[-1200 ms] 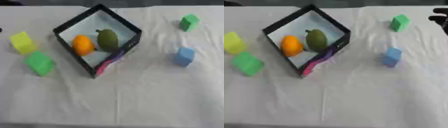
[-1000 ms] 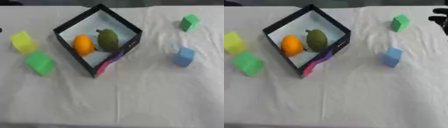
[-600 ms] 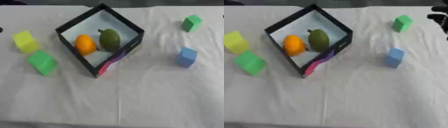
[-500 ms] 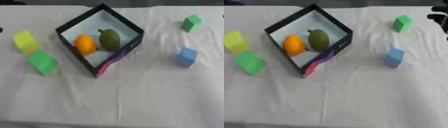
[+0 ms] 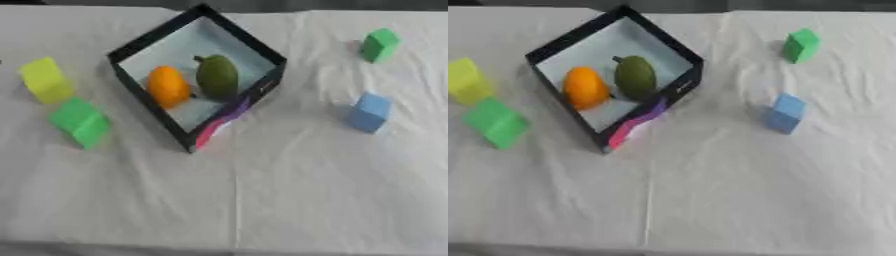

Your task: Pick up objects on the table and place them in the box.

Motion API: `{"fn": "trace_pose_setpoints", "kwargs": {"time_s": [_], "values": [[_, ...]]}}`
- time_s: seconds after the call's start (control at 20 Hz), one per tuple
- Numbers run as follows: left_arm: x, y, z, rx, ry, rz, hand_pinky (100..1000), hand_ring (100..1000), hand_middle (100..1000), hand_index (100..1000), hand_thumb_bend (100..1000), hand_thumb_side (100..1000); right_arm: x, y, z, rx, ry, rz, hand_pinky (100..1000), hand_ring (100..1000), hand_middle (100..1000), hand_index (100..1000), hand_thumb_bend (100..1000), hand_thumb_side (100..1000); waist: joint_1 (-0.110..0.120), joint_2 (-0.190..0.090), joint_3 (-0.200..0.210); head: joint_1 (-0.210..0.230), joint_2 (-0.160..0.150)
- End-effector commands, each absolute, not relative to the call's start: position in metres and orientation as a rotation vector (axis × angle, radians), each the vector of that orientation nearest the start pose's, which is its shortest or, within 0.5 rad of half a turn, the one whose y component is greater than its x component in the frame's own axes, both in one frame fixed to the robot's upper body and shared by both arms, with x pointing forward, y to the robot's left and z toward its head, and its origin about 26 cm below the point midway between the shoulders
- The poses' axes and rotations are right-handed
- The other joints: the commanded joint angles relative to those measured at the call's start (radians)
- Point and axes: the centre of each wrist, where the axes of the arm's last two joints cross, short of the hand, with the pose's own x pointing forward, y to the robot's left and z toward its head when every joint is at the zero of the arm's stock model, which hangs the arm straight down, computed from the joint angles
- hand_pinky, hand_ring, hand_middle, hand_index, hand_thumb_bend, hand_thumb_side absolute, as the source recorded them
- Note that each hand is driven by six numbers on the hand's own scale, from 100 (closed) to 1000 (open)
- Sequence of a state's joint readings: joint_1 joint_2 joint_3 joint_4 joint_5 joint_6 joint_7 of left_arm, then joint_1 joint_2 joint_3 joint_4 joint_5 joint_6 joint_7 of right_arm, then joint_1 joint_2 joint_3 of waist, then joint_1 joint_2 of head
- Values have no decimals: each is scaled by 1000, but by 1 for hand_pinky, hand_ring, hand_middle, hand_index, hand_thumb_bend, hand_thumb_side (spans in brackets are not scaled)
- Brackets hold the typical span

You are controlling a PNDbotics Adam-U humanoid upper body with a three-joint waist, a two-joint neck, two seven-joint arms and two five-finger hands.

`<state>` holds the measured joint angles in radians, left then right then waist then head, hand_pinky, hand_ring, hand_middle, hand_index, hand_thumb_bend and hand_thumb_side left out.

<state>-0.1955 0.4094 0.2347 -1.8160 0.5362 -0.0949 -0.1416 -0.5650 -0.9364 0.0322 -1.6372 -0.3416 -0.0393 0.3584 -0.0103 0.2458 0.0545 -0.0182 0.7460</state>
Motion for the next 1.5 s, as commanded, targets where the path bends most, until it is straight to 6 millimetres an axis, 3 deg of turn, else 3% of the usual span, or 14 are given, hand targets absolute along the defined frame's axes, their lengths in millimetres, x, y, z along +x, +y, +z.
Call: {"fn": "trace_pose_setpoints", "kwargs": {"time_s": [0.05, 0.25, 0.35, 0.5, 0.95, 1.1, 1.2, 1.25, 1.4, 1.5], "values": [[300, 364, 172, -129, -2188, -91, 788, 640, 772, 789, 100, 631, 340, -372, 324, -347, -1878, 1184, 997, 868, 858, 976, 100, 702, -15, -38, 3, -6, 1], [300, 363, 171, -128, -2183, -104, 788, 638, 772, 789, 100, 630, 341, -356, 327, -438, -1772, 1357, 985, 874, 857, 961, 100, 651, -18, -39, 5, -10, 3], [301, 363, 171, -129, -2181, -109, 788, 638, 772, 789, 100, 629, 344, -349, 322, -474, -1713, 1423, 978, 873, 848, 948, 100, 657, -19, -39, 6, -14, 2], [301, 363, 171, -132, -2180, -116, 788, 637, 772, 789, 100, 628, 350, -340, 312, -523, -1619, 1508, 963, 860, 832, 936, 100, 589, -19, -40, 7, -17, -1], [301, 362, 169, -128, -2174, -124, 787, 629, 772, 788, 100, 627, 368, -336, 290, -616, -1526, 1595, 944, 841, 805, 931, 100, 459, -19, -39, 4, -18, 1], [301, 362, 169, -130, -2173, -127, 787, 628, 772, 788, 100, 627, 370, -336, 285, -611, -1502, 1613, 953, 856, 814, 947, 100, 326, -20, -40, 4, -19, 1], [301, 362, 169, -131, -2172, -129, 787, 628, 772, 788, 100, 627, 370, -336, 283, -616, -1498, 1616, 960, 856, 815, 955, 100, 376, -21, -39, 4, -17, 0], [301, 362, 169, -131, -2171, -129, 787, 628, 772, 788, 100, 627, 370, -337, 282, -616, -1494, 1612, 971, 852, 812, 954, 100, 450, -21, -39, 3, -18, 0], [301, 362, 169, -131, -2168, -131, 787, 627, 773, 788, 100, 627, 370, -338, 278, -604, -1488, 1593, 989, 856, 815, 946, 260, 568, -21, -40, 3, -20, 2], [301, 362, 168, -132, -2168, -131, 787, 627, 773, 788, 100, 627, 371, -338, 275, -593, -1487, 1577, 1000, 862, 820, 945, 274, 632, -21, -40, 3, -21, 3]]}}
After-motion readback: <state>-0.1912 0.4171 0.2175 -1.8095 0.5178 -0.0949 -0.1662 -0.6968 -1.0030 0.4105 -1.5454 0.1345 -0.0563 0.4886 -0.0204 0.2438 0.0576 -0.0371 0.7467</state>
